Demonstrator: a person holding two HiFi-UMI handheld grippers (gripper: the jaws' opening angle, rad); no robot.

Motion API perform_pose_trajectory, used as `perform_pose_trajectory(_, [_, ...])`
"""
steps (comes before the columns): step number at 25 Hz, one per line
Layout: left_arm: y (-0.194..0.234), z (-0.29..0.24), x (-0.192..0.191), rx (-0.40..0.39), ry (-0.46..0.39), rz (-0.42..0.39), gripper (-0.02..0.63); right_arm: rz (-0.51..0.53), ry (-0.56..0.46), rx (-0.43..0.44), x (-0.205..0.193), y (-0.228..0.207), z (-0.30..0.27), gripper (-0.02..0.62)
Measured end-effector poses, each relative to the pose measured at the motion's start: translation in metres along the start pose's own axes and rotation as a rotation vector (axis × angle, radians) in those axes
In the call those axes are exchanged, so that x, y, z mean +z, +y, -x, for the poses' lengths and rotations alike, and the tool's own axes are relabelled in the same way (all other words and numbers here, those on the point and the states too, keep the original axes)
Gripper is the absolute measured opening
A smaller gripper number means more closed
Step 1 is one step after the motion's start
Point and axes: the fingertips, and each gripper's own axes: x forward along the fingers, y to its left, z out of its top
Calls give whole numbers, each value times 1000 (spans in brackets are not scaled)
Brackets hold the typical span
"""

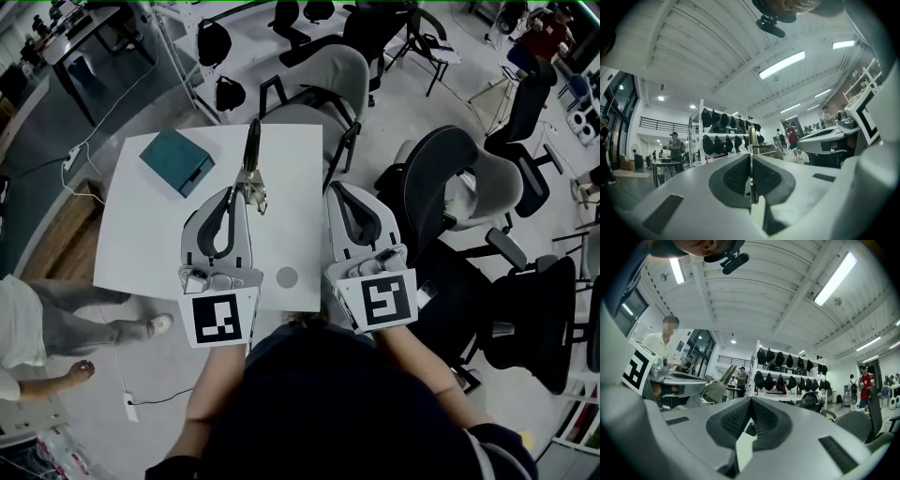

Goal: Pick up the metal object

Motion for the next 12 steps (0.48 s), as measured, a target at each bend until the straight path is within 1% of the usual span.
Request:
perform_pose_trajectory(3, [3,1,-3,0,0,3,23,2,1,-4,-1,2,-1,26])
perform_pose_trajectory(6, [6,1,-5,0,1,7,23,0,27,-6,-6,4,-1,26])
perform_pose_trajectory(9, [7,1,-5,0,0,12,23,6,-7,-9,0,5,-3,26])
perform_pose_trajectory(12, [8,2,-6,-2,0,14,23,1,22,-13,-5,6,-2,26])
